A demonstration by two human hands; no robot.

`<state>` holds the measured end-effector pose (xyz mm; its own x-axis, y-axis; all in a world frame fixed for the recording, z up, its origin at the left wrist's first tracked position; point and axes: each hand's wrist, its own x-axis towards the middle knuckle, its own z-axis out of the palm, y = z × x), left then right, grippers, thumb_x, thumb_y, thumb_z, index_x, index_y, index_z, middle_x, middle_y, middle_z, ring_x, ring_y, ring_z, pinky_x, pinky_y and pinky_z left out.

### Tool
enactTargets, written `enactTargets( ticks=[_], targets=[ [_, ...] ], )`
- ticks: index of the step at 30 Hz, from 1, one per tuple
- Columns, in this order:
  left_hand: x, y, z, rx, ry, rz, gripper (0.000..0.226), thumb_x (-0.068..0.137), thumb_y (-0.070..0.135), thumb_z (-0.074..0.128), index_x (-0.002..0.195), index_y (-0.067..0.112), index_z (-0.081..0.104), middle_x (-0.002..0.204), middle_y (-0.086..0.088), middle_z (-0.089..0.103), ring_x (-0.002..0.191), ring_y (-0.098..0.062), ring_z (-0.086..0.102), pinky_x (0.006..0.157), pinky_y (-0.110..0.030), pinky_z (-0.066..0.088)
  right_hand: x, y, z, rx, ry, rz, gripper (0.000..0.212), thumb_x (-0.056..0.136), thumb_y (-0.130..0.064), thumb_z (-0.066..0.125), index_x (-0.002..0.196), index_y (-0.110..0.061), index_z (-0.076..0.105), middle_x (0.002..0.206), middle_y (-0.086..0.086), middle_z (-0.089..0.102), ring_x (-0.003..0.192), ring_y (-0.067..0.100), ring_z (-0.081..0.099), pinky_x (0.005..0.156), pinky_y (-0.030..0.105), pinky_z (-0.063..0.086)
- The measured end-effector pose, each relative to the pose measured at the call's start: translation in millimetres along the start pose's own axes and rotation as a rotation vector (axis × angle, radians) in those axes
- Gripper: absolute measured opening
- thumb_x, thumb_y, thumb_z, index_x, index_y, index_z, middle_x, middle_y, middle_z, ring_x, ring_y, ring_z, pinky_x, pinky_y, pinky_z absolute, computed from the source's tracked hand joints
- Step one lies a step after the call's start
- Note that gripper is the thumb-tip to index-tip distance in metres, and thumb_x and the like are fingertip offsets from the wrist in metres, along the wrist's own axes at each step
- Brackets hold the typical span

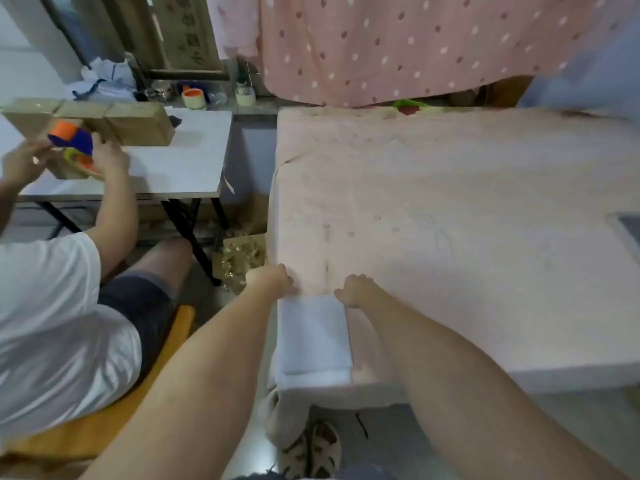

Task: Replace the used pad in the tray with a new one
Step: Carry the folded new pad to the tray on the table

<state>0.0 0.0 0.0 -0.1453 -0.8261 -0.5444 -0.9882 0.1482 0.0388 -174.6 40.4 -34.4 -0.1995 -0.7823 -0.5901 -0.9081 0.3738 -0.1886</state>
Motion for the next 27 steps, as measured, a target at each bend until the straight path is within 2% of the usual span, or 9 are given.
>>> enactTargets(
  ticks=[4,8,11,13,15,17,19,22,27],
  targets=[
    [9.2,-10.9,19.4,-0.078,-0.123,-0.039,0.05,0.101,0.032,0.034,0.146,0.012,0.029,0.151,-0.009,0.033,0.138,-0.031,0.031,0.11,-0.047,0.031,-5.1,7.7,11.5,0.076,-0.064,0.046,0.05,0.093,-0.035,0.045,0.132,-0.003,0.046,0.137,0.019,0.046,0.123,0.035,0.047,0.098,0.036,0.041],
    [15.0,-15.1,37.9,-0.23,-0.164,-0.112,0.06,0.098,0.039,0.038,0.145,0.004,0.03,0.148,-0.014,0.037,0.134,-0.035,0.037,0.11,-0.047,0.031,-7.0,8.6,22.0,0.128,-0.113,0.034,0.051,0.094,-0.032,0.045,0.134,0.0,0.044,0.14,0.02,0.044,0.124,0.033,0.047,0.099,0.034,0.041],
    [5.5,-11.1,40.1,-0.328,-0.115,-0.133,0.052,0.096,0.033,0.047,0.135,-0.001,0.043,0.132,-0.019,0.053,0.119,-0.035,0.052,0.1,-0.044,0.043,-2.1,12.3,31.5,0.195,-0.107,0.045,0.052,0.089,-0.034,0.047,0.128,0.0,0.047,0.133,0.021,0.051,0.115,0.033,0.054,0.095,0.037,0.047],
    [0.4,-10.8,46.8,-0.414,-0.137,-0.129,0.047,0.096,0.03,0.046,0.133,0.001,0.043,0.122,-0.019,0.059,0.103,-0.033,0.059,0.085,-0.039,0.049,-2.2,13.2,35.8,0.231,-0.09,0.046,0.052,0.089,-0.035,0.046,0.128,0.0,0.047,0.131,0.02,0.052,0.111,0.033,0.056,0.092,0.037,0.048],
    [-3.5,-13.2,57.5,-0.521,-0.143,-0.106,0.04,0.097,0.029,0.043,0.126,0.002,0.046,0.103,-0.017,0.059,0.085,-0.029,0.056,0.069,-0.034,0.048,-7.9,11.7,38.3,0.278,-0.073,0.054,0.054,0.092,-0.034,0.045,0.133,0.001,0.042,0.135,0.02,0.049,0.115,0.034,0.054,0.093,0.037,0.045],
    [-7.8,-14.6,67.7,-0.636,-0.125,-0.12,0.037,0.097,0.031,0.044,0.116,0.001,0.052,0.099,-0.016,0.058,0.082,-0.028,0.056,0.064,-0.034,0.05,-17.1,9.0,39.6,0.314,-0.035,0.071,0.056,0.094,-0.033,0.045,0.136,0.002,0.037,0.137,0.02,0.046,0.119,0.034,0.051,0.095,0.036,0.042],
    [-11.4,-14.0,78.2,-0.723,-0.102,-0.141,0.036,0.097,0.033,0.044,0.112,0.001,0.053,0.1,-0.015,0.057,0.086,-0.03,0.058,0.069,-0.036,0.054,-21.0,9.8,45.8,0.334,-0.003,0.101,0.054,0.095,-0.033,0.044,0.136,0.002,0.034,0.137,0.02,0.046,0.121,0.035,0.049,0.094,0.035,0.04],
    [-13.8,-12.6,92.4,-0.768,-0.051,-0.19,0.039,0.096,0.036,0.046,0.108,0.0,0.057,0.104,-0.016,0.064,0.095,-0.034,0.063,0.086,-0.041,0.053,-30.8,9.8,51.8,0.346,0.045,0.118,0.051,0.097,-0.032,0.042,0.136,0.001,0.034,0.135,0.019,0.048,0.12,0.035,0.048,0.089,0.034,0.039],
    [-13.9,-12.1,110.4,-0.796,0.044,-0.246,0.06,0.088,0.045,0.054,0.117,-0.008,0.053,0.115,-0.026,0.06,0.1,-0.041,0.06,0.083,-0.045,0.049,-33.7,16.1,67.8,0.654,0.042,0.158,0.044,0.093,-0.034,0.05,0.12,0.0,0.042,0.113,0.012,0.057,0.105,0.03,0.057,0.073,0.031,0.042]
  ],
)
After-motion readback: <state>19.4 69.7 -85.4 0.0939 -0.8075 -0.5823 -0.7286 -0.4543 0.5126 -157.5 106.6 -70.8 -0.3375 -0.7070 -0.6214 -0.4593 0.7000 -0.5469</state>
